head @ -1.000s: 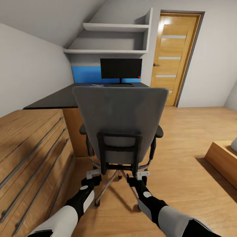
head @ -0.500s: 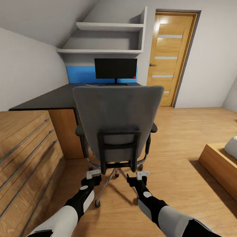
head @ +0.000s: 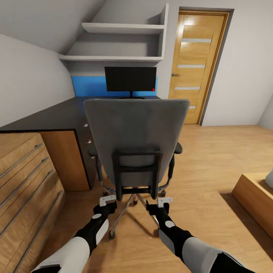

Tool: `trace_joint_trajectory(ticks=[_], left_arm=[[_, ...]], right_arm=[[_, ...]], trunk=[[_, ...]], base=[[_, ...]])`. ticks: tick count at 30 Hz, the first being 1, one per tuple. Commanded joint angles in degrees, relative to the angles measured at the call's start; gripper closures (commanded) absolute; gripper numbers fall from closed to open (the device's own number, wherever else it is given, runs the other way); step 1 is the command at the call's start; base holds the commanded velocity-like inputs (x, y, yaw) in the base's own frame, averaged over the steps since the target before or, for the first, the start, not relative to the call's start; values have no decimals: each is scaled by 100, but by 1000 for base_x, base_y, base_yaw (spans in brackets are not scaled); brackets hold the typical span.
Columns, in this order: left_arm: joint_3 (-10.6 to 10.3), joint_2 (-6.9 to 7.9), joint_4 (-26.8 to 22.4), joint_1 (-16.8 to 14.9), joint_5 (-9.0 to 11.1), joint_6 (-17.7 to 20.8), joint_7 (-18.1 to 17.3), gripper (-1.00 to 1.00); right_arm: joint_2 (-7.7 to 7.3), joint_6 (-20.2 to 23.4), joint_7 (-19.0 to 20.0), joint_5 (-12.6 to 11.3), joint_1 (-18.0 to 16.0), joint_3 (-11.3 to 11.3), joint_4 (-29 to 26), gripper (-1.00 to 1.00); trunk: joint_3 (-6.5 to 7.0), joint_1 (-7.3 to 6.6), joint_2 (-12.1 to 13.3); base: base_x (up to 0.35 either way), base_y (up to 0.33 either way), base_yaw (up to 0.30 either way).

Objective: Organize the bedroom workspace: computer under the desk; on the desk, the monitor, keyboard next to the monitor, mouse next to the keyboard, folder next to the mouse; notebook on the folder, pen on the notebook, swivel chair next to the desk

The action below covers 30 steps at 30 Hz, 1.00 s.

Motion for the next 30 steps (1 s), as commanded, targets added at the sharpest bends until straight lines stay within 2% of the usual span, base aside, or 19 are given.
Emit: trace_joint_trajectory(ticks=[1, 15, 21, 30], left_arm=[[4, -7, -8, -9, -24, -21, -19, -100], [4, -7, -5, -9, -26, -21, -19, -100], [4, -7, -5, -9, -25, -17, -19, -100], [4, -7, -6, -9, -23, -12, -19, -100]], right_arm=[[0, -14, -35, -30, -4, 50, 2, -100], [0, -14, -33, -30, -4, 51, -4, -100], [8, -8, -32, 101, -4, 52, -5, -100], [9, -6, -32, 145, -4, 51, -5, -100]], trunk=[[-4, 2, -2], [-4, 2, -2], [-4, 2, -2], [-4, 2, -2]], base=[[321, -10, 0], [321, -1, 13], [321, 0, 181], [311, -35, 200]])
